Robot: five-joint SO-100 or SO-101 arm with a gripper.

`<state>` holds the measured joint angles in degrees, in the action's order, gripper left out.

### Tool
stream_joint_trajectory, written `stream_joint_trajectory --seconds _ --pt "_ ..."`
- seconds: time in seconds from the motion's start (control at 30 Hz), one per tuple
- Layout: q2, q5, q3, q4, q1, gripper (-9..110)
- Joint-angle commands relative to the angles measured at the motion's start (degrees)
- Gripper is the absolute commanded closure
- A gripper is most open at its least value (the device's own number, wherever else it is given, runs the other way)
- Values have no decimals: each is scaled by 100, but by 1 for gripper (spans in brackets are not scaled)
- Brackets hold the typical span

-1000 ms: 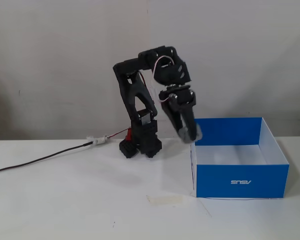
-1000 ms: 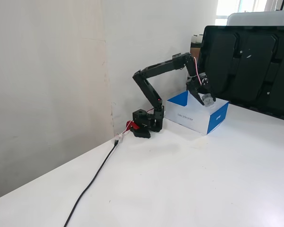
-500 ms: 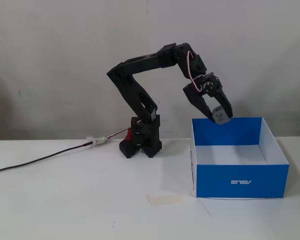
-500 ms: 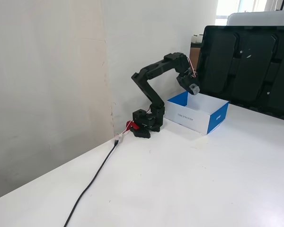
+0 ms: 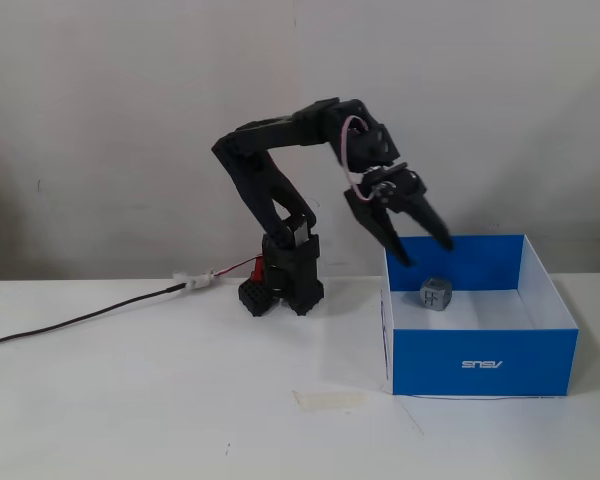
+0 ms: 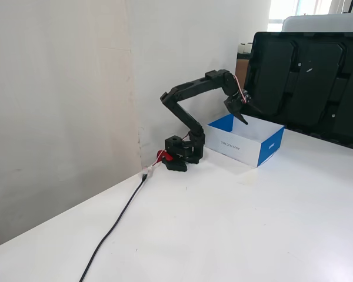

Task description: Pick the gray block and keep it in the box.

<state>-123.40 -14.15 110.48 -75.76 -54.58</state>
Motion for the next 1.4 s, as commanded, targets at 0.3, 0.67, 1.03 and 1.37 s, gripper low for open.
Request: stream_joint_trajectory --seconds 0.3,0.67,1.03,1.37 --pt "-2136 176 817 70 3155 92" --pt "-3762 1477 2988 1160 5203 99" --pt "-7295 2285 5933 967 5897 101" --pt "-7304 2206 6311 1002 6196 100"
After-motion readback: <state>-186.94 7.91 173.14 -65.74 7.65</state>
